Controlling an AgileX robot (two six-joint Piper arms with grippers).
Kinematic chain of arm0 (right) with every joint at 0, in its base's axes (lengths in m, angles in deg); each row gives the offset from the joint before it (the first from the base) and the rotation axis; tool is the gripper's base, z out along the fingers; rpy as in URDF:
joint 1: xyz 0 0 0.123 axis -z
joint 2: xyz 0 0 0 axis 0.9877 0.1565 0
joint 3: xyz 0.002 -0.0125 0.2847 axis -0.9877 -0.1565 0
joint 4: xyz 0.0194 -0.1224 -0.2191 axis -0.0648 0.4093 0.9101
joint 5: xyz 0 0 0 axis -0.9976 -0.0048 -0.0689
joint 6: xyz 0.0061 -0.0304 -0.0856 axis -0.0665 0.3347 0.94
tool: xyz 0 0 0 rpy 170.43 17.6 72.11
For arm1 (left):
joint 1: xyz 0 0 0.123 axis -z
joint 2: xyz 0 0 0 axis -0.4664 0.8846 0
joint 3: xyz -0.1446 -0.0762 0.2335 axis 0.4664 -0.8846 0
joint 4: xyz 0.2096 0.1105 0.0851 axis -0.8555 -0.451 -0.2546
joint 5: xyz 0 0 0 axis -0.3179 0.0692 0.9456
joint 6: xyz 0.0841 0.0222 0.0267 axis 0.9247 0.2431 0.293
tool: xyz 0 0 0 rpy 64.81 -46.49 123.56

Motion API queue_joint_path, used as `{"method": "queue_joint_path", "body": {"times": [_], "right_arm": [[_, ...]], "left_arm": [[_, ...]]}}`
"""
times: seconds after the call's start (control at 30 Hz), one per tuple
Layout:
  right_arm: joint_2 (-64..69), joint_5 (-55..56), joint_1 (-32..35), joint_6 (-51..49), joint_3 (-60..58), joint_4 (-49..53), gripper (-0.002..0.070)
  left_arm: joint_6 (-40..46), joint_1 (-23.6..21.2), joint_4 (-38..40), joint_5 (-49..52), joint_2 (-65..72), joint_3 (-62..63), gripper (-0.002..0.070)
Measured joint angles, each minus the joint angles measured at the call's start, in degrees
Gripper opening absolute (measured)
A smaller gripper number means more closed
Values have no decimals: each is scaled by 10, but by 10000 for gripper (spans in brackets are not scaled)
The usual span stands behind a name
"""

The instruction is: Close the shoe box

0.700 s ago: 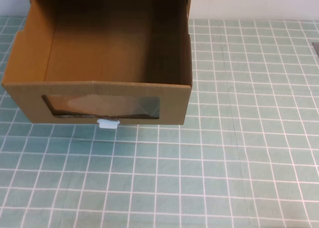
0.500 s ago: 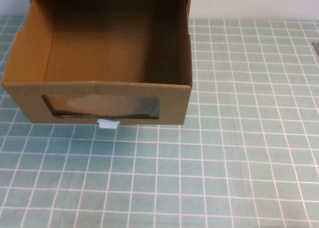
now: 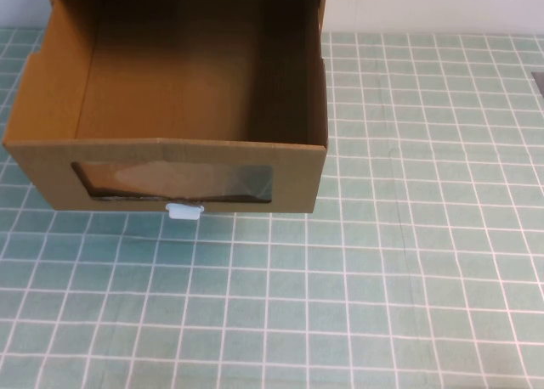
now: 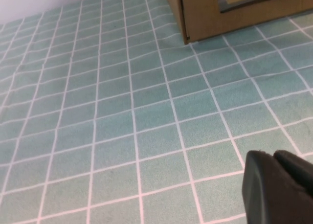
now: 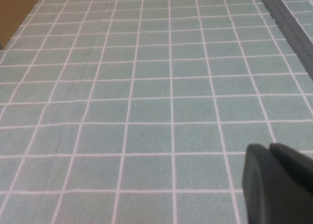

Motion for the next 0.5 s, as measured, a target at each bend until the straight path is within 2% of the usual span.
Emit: {"method": "queue_joint_path", "body": {"times": [0.37, 0.5], "right_arm": [[0, 23, 0, 0, -4, 0, -14], [0, 64, 0, 0, -6, 0, -14]], "left_arm": [[-58, 0, 0, -4, 0, 0, -5], [-73, 0, 0, -51, 0, 0, -5]]}}
